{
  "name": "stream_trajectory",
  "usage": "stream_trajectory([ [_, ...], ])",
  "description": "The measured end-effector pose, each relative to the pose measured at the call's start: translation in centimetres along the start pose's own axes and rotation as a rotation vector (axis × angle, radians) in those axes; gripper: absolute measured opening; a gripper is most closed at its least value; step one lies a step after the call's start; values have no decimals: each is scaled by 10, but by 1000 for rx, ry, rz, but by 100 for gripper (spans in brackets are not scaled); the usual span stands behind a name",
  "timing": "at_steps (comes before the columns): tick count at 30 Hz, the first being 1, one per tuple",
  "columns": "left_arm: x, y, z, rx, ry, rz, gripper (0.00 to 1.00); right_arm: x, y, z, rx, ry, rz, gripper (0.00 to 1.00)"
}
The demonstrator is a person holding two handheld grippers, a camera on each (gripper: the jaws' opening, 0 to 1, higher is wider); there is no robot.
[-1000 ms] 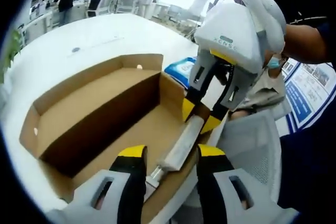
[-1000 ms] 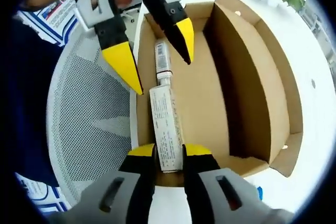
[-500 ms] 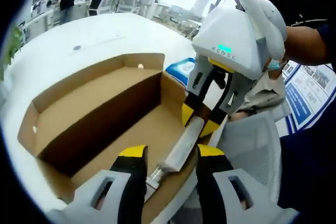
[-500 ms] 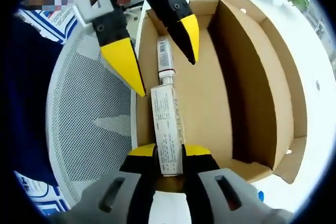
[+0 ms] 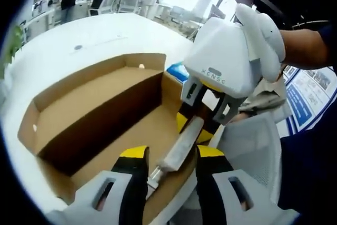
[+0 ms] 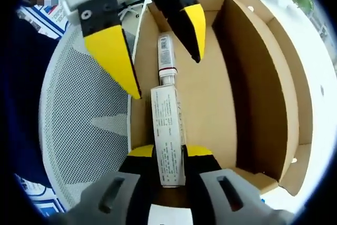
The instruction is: Operate the shoe box by opening the lid, removing the specified soft item, and placing it in the target area until the item is outside and the box remains undamaged.
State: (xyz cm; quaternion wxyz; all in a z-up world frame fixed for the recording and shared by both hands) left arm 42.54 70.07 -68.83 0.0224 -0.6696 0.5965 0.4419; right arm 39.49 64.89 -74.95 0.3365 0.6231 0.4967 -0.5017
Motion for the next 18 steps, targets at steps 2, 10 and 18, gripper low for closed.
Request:
stream_trajectory([
  [2, 0, 0, 1, 2, -4, -3, 33, 2, 1, -2, 8, 17, -2, 19],
  [10, 2, 2, 2, 3, -10, 1, 32, 0, 9, -1, -16, 37, 32, 17],
  [18, 2, 2, 1, 0, -8, 3, 32, -5, 26, -2, -11, 40, 70, 17],
])
Point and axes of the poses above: the point that each gripper's makers call its tool centre point, and the gripper's own axes: x roughly forward along the fingers, y roughly to its right, z roughly out of its underside, the point moved 1 cm from there along -x, roughly backward along the fingers, and after that the axes turned 10 degrees about z, right-handed, at the moved point
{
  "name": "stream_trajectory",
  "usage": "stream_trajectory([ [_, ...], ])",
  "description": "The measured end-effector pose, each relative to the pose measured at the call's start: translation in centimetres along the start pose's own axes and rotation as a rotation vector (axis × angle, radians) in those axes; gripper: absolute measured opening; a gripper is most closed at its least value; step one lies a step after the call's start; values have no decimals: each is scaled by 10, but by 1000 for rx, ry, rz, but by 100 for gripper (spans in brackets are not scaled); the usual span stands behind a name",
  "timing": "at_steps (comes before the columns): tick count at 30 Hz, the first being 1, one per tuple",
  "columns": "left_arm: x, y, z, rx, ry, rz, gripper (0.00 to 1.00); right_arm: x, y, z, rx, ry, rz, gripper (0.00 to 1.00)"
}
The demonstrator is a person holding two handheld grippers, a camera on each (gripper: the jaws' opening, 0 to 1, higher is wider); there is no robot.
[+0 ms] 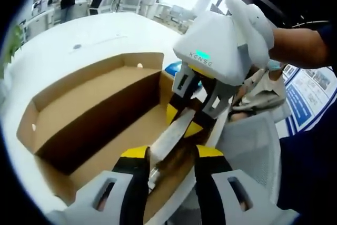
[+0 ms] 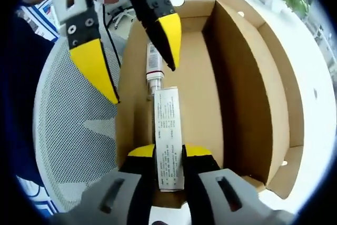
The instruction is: Operate the shoe box by opening the lid, removing the specified soft item, and placing it in the target area until the item is outside and the box remains undamaged.
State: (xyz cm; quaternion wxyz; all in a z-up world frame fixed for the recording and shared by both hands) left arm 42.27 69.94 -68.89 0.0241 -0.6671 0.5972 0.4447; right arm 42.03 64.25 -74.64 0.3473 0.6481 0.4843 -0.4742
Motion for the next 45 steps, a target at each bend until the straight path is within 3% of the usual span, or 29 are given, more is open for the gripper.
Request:
stream_trajectory([
  [12, -1, -3, 5, -8, -4, -11, 31, 6, 5, -2, -8, 7, 5, 17],
  [18, 1, -1, 6, -12, -9, -9, 31, 19, 2, 5, -41, -25, 2, 19],
  [28, -2, -1, 6, -10, -7, -11, 31, 27, 3, 9, -34, -17, 6, 20],
  [33, -3, -2, 6, -11, -2, -15, 31, 22, 7, 7, -45, 3, 29, 18],
  [38, -7, -6, 10, -18, 2, -29, 32, 7, 9, -1, -2, 51, 17, 18],
  [45, -11, -8, 9, -16, 14, -42, 32, -17, 7, -14, -29, 98, 23, 18],
])
Point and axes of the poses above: the point that each gripper's makers call its tool centre point, and the gripper's own axes: x roughly forward along the fingers, y roughly to its right, z roughly out of its underside, the point moved 1 cm from there along -x, roughly backward along the fingers, and after that the axes turned 10 degrees about z, right-handed, at the moved point
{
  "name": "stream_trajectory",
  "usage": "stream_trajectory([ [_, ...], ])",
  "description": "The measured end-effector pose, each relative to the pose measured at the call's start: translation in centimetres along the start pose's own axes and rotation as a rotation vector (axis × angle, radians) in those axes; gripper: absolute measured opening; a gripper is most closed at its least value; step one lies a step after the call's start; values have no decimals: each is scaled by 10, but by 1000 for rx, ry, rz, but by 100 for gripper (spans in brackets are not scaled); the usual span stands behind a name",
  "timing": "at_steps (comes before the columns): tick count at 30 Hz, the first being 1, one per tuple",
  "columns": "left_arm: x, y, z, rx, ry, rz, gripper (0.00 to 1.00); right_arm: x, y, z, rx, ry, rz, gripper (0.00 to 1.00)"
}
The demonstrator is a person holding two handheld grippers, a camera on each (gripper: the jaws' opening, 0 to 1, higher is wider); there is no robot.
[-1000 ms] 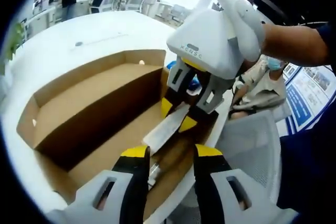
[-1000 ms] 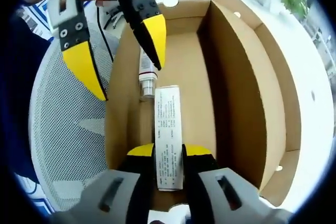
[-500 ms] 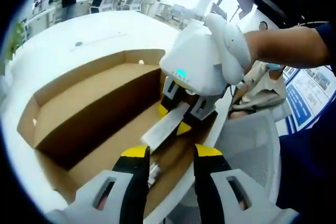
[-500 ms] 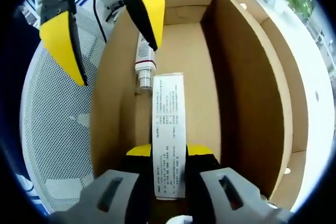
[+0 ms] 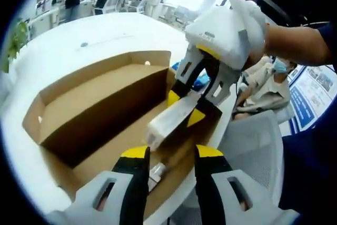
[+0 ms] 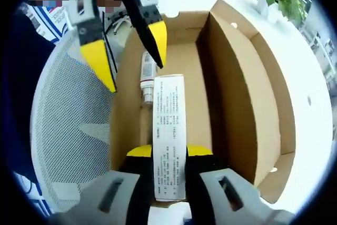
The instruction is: Operate the shoe box by opening the lid, removing the specified soft item, and placing it in the target area until the item is outside and the box remains undamaged.
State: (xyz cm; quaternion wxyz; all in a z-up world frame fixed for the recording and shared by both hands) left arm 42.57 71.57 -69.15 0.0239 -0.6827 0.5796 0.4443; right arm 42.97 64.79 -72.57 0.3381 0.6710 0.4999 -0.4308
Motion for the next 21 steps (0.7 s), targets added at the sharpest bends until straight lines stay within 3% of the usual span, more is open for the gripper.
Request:
stream_trajectory([
  [7, -3, 5, -2, 24, 4, -5, 32, -35, 6, -10, -25, 12, -6, 18],
  [21, 6, 23, -20, 77, 16, 29, 32, -81, 8, 15, -16, -31, 6, 18],
])
Point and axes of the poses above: the point that each gripper's makers call its tool centre point, and the gripper's own axes: x roughly forward along the fingers, y roughly to its right, z roughly out of its underside, the point moved 1 cm from there along -x, roughly backward along the fingers, and after that the axes turned 10 degrees about z, right-handed, at the moved point
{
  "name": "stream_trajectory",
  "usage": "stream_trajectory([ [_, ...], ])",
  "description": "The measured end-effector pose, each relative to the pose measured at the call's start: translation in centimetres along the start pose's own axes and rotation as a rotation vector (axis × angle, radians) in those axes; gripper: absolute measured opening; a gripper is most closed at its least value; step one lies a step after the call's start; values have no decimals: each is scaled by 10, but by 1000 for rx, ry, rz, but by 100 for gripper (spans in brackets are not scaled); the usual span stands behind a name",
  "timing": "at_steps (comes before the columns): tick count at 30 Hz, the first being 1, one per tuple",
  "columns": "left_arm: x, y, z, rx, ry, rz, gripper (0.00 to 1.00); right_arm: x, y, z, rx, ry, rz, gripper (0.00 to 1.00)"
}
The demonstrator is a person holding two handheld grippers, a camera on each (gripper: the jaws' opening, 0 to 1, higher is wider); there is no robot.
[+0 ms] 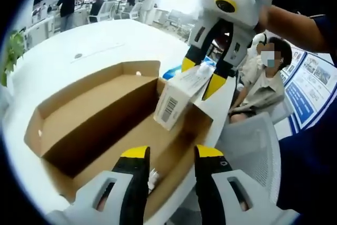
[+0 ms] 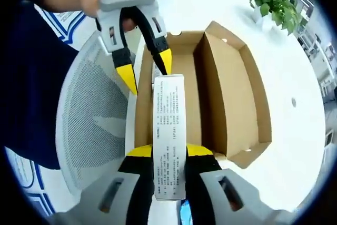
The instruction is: Operate the shoe box by opening the lid, removing the specified soft item, and placing it in the target area until the item is outside and the box remains undamaged.
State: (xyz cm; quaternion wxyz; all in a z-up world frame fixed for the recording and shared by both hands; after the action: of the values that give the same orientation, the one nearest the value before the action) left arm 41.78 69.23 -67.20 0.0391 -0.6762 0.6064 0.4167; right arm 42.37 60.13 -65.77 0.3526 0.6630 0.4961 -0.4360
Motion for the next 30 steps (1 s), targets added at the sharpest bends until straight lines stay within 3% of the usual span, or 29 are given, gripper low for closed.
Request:
stream_trajectory([
  [17, 21, 19, -10, 41, -30, 40, 32, -32, 6, 76, 19, -92, 41, 18],
  [30, 46, 41, -24, 73, -49, 81, 33, -52, 9, 132, 44, -122, 53, 18],
])
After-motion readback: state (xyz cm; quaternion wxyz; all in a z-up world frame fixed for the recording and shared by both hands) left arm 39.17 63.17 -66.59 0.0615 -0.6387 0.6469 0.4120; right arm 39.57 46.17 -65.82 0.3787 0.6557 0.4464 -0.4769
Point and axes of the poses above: the point that each gripper's makers call its tool centre point, and the gripper's own axes: x roughly forward along the fingers, y roughly to its right, z roughly out of its underside, the point moved 1 cm from there along -x, roughly backward along the fingers, and after that the axes turned 10 degrees about z, right-handed, at the moved point
